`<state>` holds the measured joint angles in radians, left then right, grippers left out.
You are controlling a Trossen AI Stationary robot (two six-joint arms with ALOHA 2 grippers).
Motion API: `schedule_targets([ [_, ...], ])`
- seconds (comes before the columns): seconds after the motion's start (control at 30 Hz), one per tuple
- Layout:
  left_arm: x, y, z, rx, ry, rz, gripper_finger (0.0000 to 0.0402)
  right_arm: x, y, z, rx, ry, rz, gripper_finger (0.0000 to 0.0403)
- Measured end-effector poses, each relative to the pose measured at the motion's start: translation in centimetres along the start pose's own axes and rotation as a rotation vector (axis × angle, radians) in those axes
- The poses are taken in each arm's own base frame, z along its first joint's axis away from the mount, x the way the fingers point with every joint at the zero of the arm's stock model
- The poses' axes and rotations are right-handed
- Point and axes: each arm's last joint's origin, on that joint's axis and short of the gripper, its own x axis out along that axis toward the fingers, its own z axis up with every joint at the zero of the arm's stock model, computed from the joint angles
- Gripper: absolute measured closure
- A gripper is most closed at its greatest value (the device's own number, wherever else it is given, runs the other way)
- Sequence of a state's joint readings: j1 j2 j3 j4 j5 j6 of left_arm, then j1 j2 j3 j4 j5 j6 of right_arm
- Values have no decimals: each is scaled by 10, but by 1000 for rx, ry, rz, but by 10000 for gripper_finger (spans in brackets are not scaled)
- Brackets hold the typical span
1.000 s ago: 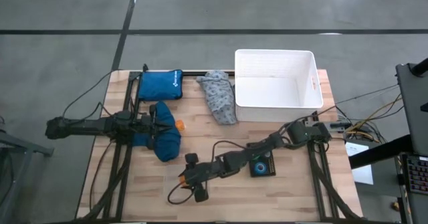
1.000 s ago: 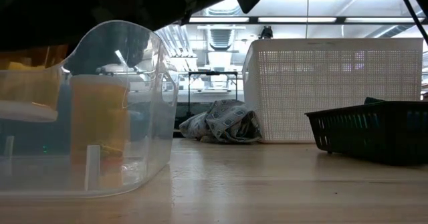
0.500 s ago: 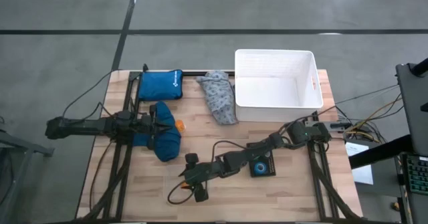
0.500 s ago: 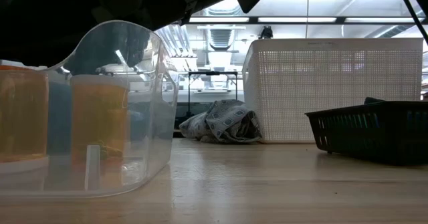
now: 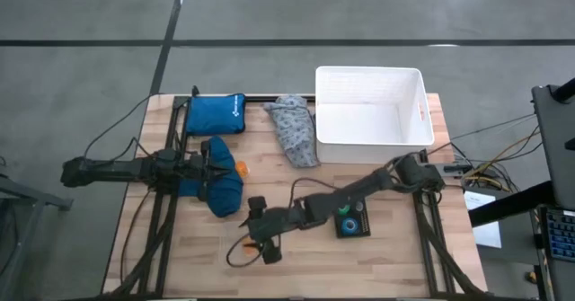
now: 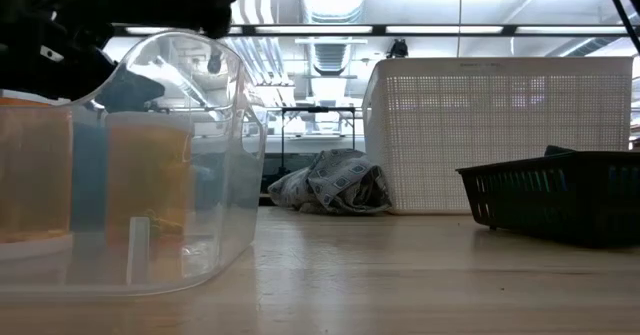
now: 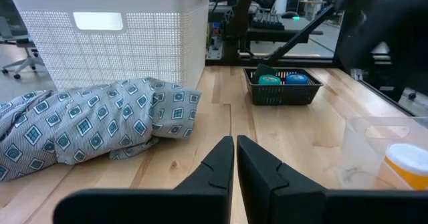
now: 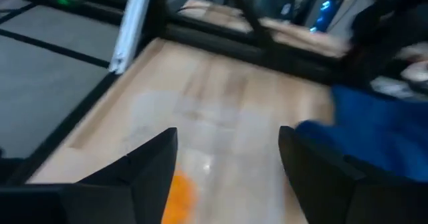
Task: Pick & place medical supplies in basket/bin
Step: Put the orange pill bottle into the transparent bin
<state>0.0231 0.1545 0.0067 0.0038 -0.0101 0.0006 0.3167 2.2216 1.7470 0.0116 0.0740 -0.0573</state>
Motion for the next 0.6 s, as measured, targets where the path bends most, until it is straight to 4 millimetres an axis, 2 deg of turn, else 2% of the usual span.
schedule_targets([
  [0.13, 0, 0, 0, 0, 1, 0, 376, -13, -21, 10, -42, -10, -33, 113],
  [0.3, 0, 0, 0, 0, 0, 0, 376, -23, -47, 3, -8, 3, -67, 77],
  [0.4, 0, 0, 0, 0, 0, 0, 376, -26, -66, -4, 49, -64, -110, 68],
  [0.6, 0, 0, 0, 0, 0, -1, 376, -27, -94, -38, 120, -226, -173, 72],
])
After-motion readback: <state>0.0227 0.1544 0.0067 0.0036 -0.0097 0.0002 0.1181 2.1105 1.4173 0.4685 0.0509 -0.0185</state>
